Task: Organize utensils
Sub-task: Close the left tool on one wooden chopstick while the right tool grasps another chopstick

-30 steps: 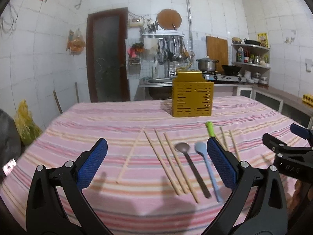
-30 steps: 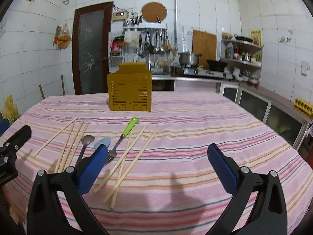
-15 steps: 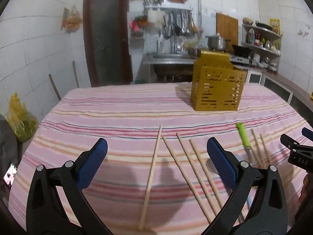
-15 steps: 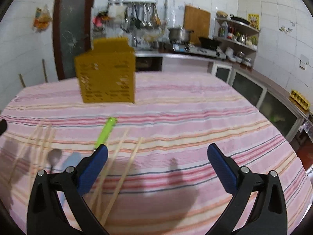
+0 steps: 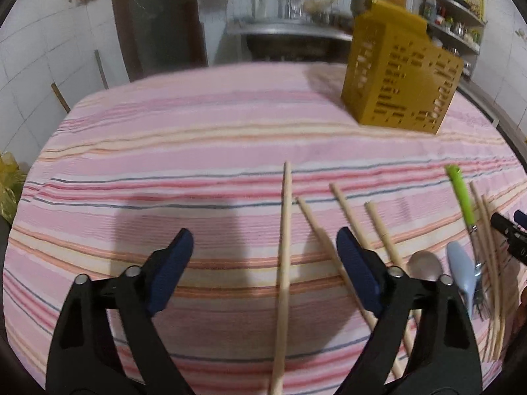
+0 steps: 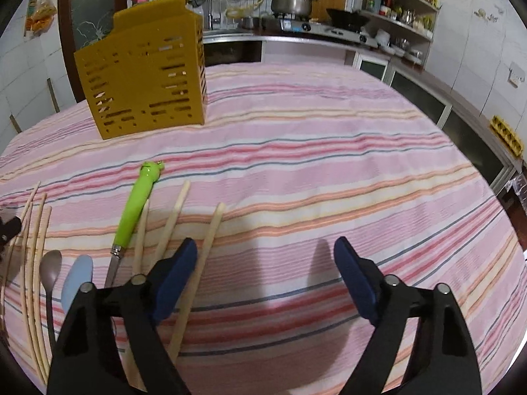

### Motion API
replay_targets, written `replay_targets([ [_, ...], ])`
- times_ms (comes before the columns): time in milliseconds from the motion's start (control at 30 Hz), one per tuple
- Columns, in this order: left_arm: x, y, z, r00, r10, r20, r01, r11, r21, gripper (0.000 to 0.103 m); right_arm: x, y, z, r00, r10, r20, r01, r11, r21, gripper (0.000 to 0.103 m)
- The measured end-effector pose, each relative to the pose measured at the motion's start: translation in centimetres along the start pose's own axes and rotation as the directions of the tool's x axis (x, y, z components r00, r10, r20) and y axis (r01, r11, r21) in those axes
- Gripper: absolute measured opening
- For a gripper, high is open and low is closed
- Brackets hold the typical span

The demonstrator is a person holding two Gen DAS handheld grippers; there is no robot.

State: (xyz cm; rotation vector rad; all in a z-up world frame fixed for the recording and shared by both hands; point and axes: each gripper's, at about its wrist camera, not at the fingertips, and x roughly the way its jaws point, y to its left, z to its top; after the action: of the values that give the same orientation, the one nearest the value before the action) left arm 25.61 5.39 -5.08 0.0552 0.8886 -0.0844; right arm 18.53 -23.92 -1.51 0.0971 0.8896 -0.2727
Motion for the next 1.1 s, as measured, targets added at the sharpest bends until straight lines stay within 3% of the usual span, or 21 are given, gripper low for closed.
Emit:
replay_targets([
  [333,1.6,0.2,1.2,0.997,-0.024,-0.073,0.026,0.999,0.024,0.063,0.5,1.4,0.6,0.999,0.008,-0.042,-0.008,1.0,0.007,0.05],
  [633,2.8,0.2,2.5,0.995,-0.041,-0.093,0.044,0.999,0.024,0.051,0.8,2.0,1.1,0.998,0.034,-0.055,-0.033,0.999,0.017,0.03],
  [833,3.1,-0.4,2.6,0.998,-0.008,-0.058,0.012,0.998,0.067,0.032,0.9,2.6,1.0,0.998,0.015,-0.053,-0.015,1.0,0.009,0.021],
  [1033,3.4,-0.9,3.5,0.995,-0.045,-0.092,0.05,0.997,0.054,0.004,1.6,2.6,1.6,0.998,0.023,-0.067,-0.021,0.999,0.03,0.011],
  [1100,3.6,-0.7,3.7,0.994,-0.056,-0.098,0.06,0.998,0.034,0.004,1.7,2.6,1.7,0.997,0.025,-0.071,-0.022,0.999,0.033,0.01],
])
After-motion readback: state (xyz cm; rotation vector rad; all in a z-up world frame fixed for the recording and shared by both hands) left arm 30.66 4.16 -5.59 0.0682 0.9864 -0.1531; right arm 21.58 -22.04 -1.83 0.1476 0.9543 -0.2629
